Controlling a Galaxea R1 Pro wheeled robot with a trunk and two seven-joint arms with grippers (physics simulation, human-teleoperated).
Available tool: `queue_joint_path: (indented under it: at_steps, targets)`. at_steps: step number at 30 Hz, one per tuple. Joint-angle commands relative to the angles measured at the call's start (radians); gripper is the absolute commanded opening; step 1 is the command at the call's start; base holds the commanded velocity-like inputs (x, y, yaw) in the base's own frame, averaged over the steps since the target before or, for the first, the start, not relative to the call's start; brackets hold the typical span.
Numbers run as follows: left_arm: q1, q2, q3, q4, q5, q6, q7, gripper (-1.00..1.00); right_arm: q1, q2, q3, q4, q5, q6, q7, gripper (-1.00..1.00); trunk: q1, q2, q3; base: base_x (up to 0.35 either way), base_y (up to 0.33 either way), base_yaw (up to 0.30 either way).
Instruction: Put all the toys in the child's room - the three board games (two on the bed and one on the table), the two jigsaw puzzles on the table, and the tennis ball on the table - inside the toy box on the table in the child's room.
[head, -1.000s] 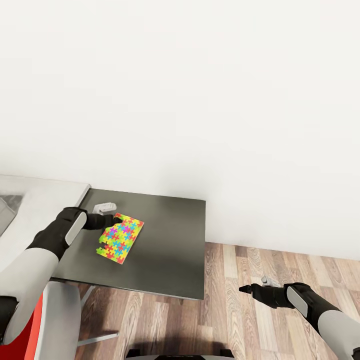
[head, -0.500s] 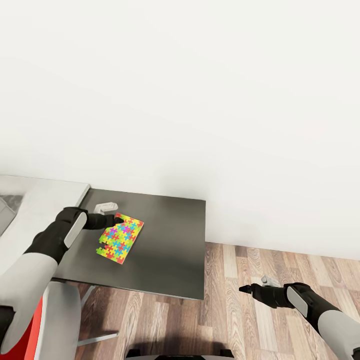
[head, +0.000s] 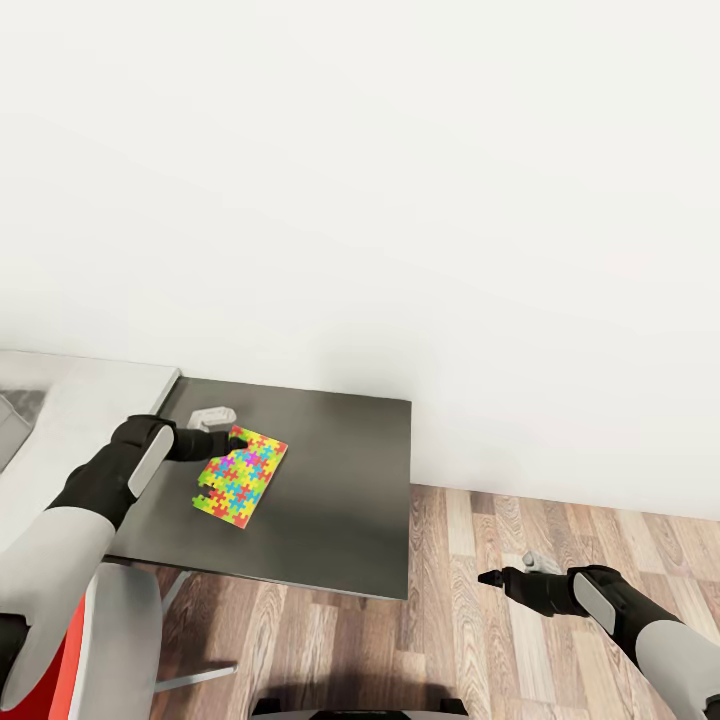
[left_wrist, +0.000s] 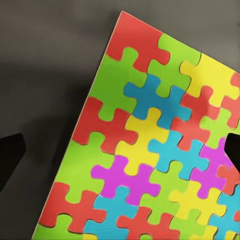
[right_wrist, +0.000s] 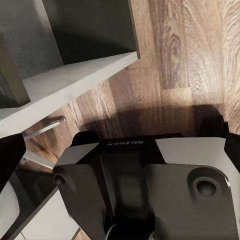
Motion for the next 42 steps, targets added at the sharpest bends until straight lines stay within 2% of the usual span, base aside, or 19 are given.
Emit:
queue_joint_path:
  at_steps: [1, 18, 26, 42]
  targets:
    - [-0.001, 0.001, -0.002, -0.001, -0.007, 0.004, -0.007, 1.00, -0.001, -0.001, 0.003, -0.001, -0.003, 0.004, 0.002, 1.00, 0.001, -0.002, -0.001, 0.000, 0.000, 0.000]
    - [-0.001, 0.001, -0.002, -0.003, -0.003, 0.035, -0.015, 1.00, -0.001, -0.001, 0.003, -0.001, -0.003, 0.004, 0.002, 1.00, 0.001, -0.002, -0.001, 0.000, 0.000, 0.000]
    - [0.001, 0.005, -0.002, -0.013, -0.014, 0.043, -0.131, 1.00, -0.001, -0.001, 0.003, -0.001, -0.003, 0.004, 0.002, 1.00, 0.001, -0.002, -0.001, 0.000, 0.000, 0.000]
    - [0.001, 0.006, -0.008, -0.014, -0.015, 0.044, -0.151, 1.00, -0.001, -0.001, 0.003, -0.001, -0.003, 0.004, 0.002, 1.00, 0.001, -0.002, -0.001, 0.000, 0.000, 0.000]
